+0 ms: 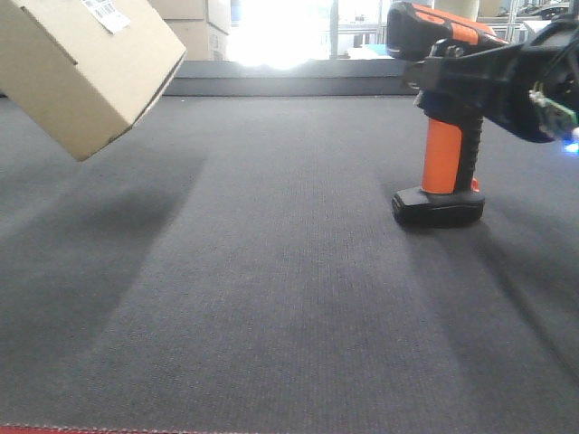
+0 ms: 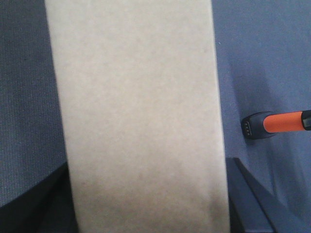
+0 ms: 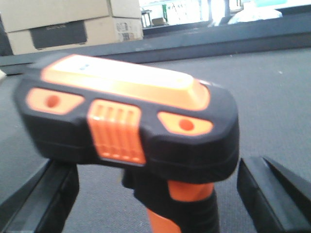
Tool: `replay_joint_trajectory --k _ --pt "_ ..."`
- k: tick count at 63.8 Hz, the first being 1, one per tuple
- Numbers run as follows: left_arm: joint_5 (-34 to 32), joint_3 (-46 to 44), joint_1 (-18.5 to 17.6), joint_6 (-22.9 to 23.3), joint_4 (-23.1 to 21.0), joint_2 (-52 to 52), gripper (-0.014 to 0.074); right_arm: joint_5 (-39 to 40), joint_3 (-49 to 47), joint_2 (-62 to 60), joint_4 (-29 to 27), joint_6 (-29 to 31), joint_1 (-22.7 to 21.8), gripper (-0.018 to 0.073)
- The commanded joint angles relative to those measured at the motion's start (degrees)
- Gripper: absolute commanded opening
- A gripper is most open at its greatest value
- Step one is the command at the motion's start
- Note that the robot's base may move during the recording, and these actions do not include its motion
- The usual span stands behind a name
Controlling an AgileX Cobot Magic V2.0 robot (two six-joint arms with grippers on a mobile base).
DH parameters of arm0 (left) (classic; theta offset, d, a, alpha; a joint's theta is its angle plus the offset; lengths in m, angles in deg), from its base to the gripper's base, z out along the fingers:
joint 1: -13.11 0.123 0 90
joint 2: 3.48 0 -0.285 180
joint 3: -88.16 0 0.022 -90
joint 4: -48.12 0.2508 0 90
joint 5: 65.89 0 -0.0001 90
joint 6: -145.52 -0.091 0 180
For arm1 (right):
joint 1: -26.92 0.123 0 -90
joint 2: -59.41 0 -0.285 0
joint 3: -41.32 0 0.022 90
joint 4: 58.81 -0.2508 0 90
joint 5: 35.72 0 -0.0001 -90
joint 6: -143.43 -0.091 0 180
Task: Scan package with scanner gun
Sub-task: 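Grasp the orange scanner gun handle with the right gripper, then lift the scanner gun and point it at the box's barcode label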
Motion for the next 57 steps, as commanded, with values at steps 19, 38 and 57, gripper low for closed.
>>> replay_joint_trajectory --k 19,38,57 --pt "-0.31 -0.46 -0.34 0.1 -1.36 0.79 -0.0111 -4.8 -5.53 3.39 -1.94 -0.12 0.03 0.0568" --pt "-0.31 -0.46 -0.33 0.1 -1.26 0.79 -0.0111 -9.06 -8.86 4.16 -7.96 -0.12 0.03 0.0554" --pt "-0.31 -0.46 -0.33 0.1 -1.26 0.79 -0.0111 -8.55 -8.98 4.16 -9.29 -0.12 0.03 0.0455"
